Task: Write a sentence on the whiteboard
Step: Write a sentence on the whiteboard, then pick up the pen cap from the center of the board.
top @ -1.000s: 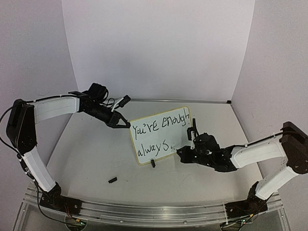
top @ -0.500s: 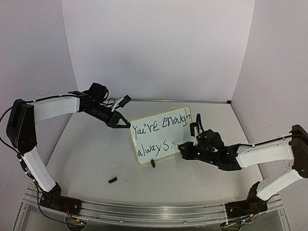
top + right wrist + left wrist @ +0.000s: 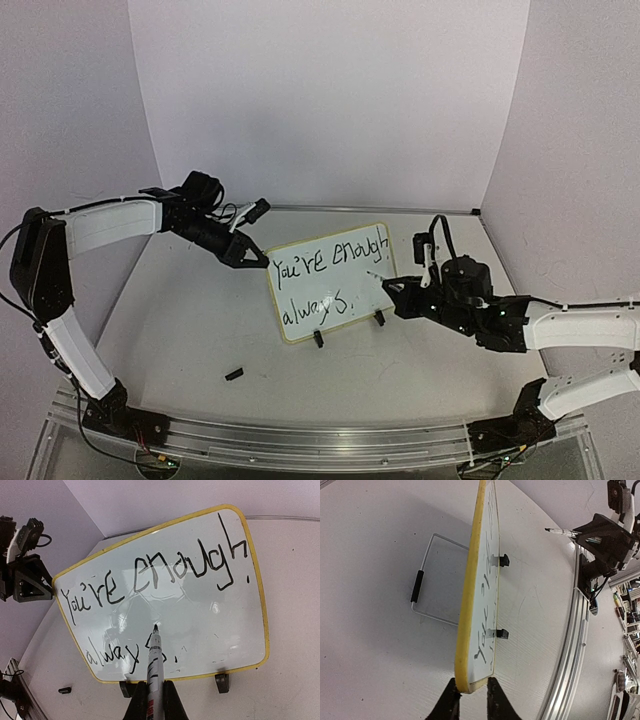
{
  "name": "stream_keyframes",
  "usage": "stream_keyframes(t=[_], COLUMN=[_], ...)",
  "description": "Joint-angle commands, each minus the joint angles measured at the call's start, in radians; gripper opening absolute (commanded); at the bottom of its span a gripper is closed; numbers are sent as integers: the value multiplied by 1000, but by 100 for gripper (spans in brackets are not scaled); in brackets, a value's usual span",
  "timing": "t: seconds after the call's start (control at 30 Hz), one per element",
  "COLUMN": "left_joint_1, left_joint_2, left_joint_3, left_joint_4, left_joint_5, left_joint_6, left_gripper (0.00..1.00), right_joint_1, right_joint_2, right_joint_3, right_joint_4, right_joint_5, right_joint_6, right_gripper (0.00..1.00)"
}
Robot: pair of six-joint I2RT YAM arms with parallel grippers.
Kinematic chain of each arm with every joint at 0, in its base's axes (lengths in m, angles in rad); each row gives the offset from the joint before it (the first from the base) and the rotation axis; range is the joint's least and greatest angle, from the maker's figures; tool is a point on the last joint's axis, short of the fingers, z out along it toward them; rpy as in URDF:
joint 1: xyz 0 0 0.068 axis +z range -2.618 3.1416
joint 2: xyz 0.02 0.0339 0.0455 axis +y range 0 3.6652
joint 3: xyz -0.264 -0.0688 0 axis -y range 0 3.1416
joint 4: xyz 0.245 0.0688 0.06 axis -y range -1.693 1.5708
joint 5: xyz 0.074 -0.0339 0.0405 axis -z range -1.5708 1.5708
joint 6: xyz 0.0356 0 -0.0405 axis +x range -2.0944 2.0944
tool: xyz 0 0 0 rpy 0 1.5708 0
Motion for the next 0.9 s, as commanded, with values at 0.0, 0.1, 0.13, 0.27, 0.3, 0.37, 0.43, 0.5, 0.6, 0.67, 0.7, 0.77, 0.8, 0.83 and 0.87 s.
stream_keyframes(t=[0.0,0.1,0.13,0.27,0.3,0.37,0.43,0.5,0.6,0.67,0.7,0.77,0.8,0.83,0.87], left_joint_1=[-9,-8,-8,-8,-8,-8,-8,-8,-8,-8,-8,-8,-9,-9,-8], left_joint_2=[-60,-91,-104,-150,-158,-176,-196,-228,-302,-354,-377,-416,-426,-430,-432], left_joint_3=[-5,-22,-28,-62,-70,-80,-92,-123,-183,-214,-228,-242,-240,-235,-229], left_joint_4=[12,31,36,73,83,94,109,151,230,274,293,309,293,266,236], left_joint_5=[-41,-76,-98,-155,-167,-197,-241,-328,-496,-579,-604,-637,-664,-684,-696], left_joint_6=[-15,-24,-24,-31,-36,-41,-48,-55,-83,-109,-123,-168,-200,-240,-275], left_gripper=[31,44,48,60,63,69,76,77,77,77,77,78,78,78,78], right_joint_1=[-2,-3,-2,-2,-2,-2,-2,-3,-2,-3,-3,-4,-5,-8,-12], right_joint_2=[-64,-90,-96,-119,-124,-135,-148,-159,-177,-193,-201,-212,-214,-212,-208], right_joint_3=[15,8,3,-13,-15,-19,-25,-28,-37,-47,-51,-50,-46,-40,-32], right_joint_4=[4,4,4,4,4,3,1,-5,-15,-17,-20,-31,-41,-55,-70], right_joint_5=[-32,-42,-43,-58,-63,-71,-73,-68,-47,-18,-3,8,2,-9,-22], right_joint_6=[-64,-72,-74,-75,-75,-78,-83,-88,-97,-102,-104,-119,-131,-141,-148], right_gripper=[0,0,0,0,0,0,0,0,0,0,0,0,0,0,0])
